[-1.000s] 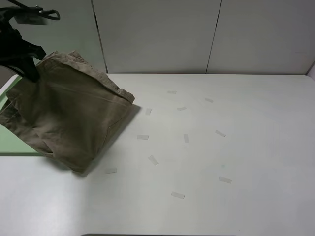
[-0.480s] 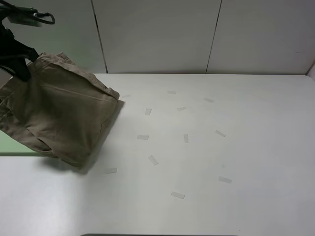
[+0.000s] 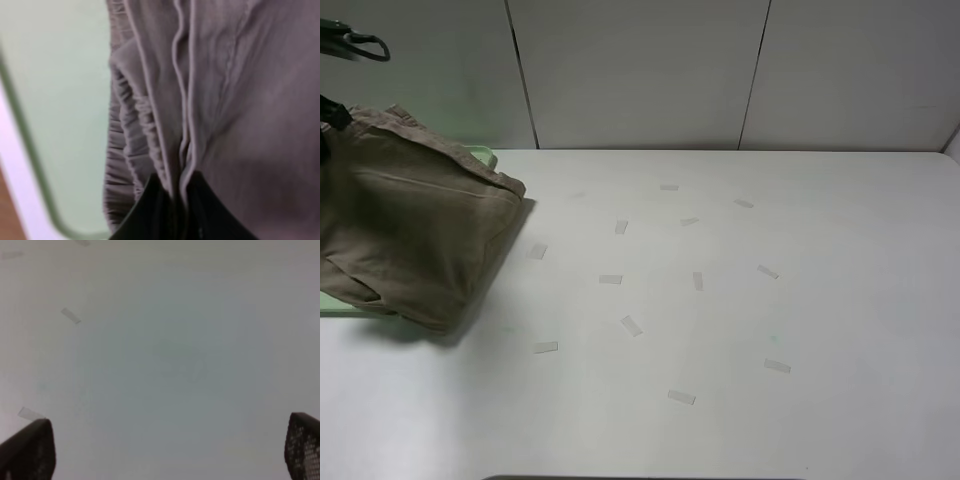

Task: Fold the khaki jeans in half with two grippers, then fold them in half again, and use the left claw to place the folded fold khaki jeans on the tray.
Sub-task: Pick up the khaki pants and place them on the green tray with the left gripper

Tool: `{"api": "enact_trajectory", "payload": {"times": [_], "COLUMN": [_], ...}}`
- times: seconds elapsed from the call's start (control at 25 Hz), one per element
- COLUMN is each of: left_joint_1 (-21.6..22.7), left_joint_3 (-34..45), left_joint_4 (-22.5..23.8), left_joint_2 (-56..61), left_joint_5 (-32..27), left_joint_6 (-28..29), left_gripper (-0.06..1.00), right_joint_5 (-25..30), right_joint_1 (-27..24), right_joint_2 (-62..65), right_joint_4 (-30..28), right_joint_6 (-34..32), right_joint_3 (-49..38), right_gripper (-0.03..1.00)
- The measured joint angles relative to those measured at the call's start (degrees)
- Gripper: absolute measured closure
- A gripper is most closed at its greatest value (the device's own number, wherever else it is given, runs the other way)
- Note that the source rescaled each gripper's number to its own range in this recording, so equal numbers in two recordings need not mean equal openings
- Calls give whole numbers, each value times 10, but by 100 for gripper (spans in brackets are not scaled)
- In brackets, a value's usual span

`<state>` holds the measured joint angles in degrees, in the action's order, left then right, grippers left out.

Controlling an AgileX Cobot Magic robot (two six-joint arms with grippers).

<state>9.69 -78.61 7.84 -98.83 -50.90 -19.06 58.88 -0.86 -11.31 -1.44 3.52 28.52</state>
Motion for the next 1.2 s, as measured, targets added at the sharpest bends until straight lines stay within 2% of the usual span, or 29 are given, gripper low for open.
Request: {"api": "enact_trajectory", "payload": {"times": [0.16, 0.24, 0.64, 0.96, 1.2], "left_joint_1": [19, 35, 71, 90, 91], "left_joint_3": [2, 17, 108, 118, 118], "left_joint_4": [10, 17, 36, 44, 53], "left_joint_2": [0, 0, 0, -15, -60], "left_joint_5": [25, 64, 226, 286, 325], "left_joint_6": [-29, -44, -50, -51, -27], "left_gripper": [86, 86, 86, 86, 86], "right_joint_5": [0, 0, 0, 0, 0], "right_joint_1": [0, 0, 0, 0, 0], "right_joint_2": [0, 0, 0, 0, 0], "right_joint_4": [0, 0, 0, 0, 0], "right_joint_6": [0, 0, 0, 0, 0], "right_joint_3": [0, 0, 0, 0, 0], "right_gripper": [-3, -3, -3, -3, -3]}}
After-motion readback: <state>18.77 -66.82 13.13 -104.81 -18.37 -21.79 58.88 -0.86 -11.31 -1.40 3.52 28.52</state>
